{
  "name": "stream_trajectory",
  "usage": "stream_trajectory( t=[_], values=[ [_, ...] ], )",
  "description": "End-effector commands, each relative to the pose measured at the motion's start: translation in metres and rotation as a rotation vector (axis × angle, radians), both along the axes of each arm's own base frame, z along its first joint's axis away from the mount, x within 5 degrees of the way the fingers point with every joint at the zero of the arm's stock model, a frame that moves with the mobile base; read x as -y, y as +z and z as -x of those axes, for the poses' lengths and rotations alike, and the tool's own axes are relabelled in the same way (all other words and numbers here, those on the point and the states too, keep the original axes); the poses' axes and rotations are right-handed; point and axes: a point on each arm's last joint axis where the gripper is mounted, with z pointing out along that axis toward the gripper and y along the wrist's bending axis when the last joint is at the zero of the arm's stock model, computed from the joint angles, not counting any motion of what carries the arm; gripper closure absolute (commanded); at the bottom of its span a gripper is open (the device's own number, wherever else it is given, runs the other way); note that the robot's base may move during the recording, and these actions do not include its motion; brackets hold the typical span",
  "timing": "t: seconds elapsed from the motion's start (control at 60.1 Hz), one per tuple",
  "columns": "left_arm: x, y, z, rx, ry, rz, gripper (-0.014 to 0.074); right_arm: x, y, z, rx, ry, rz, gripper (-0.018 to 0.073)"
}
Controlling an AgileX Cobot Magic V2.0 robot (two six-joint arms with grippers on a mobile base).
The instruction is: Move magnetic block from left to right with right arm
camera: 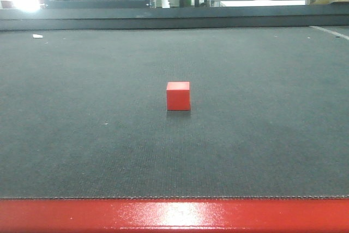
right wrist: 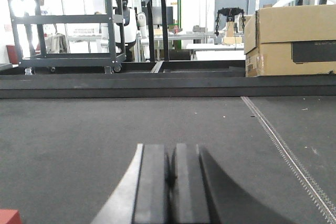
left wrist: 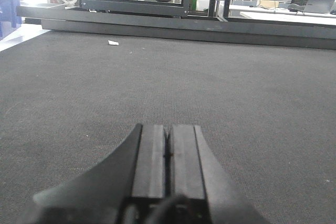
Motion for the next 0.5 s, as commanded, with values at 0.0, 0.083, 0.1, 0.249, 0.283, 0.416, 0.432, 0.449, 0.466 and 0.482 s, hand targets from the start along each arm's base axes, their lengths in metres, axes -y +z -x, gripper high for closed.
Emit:
stream_trajectory(
  t=[0.0, 0.083, 0.1, 0.249, 0.283, 0.416, 0.432, 0.449, 0.466, 0.482],
  values=[
    [0.0, 0.005, 0.001, 0.091, -0.003, 0.014, 0.0713, 0.001, 0.036, -0.015, 0.044, -0.002, 0.001, 0.0188],
    [0.0, 0.005, 0.001, 0.091, -0.003, 0.014, 0.0713, -0.001, 0.052, -0.033, 0.0, 0.016, 0.001, 0.0016],
    [0.0, 0.005, 0.001, 0.091, -0.003, 0.014, 0.0713, -0.002, 0.055, -0.038, -0.019, 0.024, 0.001, -0.0019],
    [0.0, 0.005, 0.001, 0.091, -0.003, 0.014, 0.0713, -0.015, 0.075, -0.079, -0.185, 0.12, 0.012, -0.0075],
    [0.0, 0.005, 0.001, 0.091, -0.003, 0.014, 0.0713, -0.02, 0.079, -0.089, -0.227, 0.15, 0.016, -0.0074],
    [0.0, 0.005, 0.001, 0.091, -0.003, 0.014, 0.0713, -0.052, 0.091, -0.123, -0.388, 0.304, 0.013, -0.0074],
    [0.0, 0.005, 0.001, 0.091, -0.003, 0.014, 0.0713, -0.056, 0.094, -0.126, -0.395, 0.321, 0.012, -0.0074],
    [0.0, 0.005, 0.001, 0.091, -0.003, 0.014, 0.0713, -0.063, 0.093, -0.13, -0.427, 0.346, 0.011, -0.0074],
    [0.0, 0.005, 0.001, 0.091, -0.003, 0.014, 0.0713, -0.067, 0.096, -0.133, -0.435, 0.362, 0.009, -0.0074],
    [0.0, 0.005, 0.001, 0.091, -0.003, 0.014, 0.0713, -0.072, 0.095, -0.139, -0.461, 0.376, 0.007, -0.0074]
  ],
)
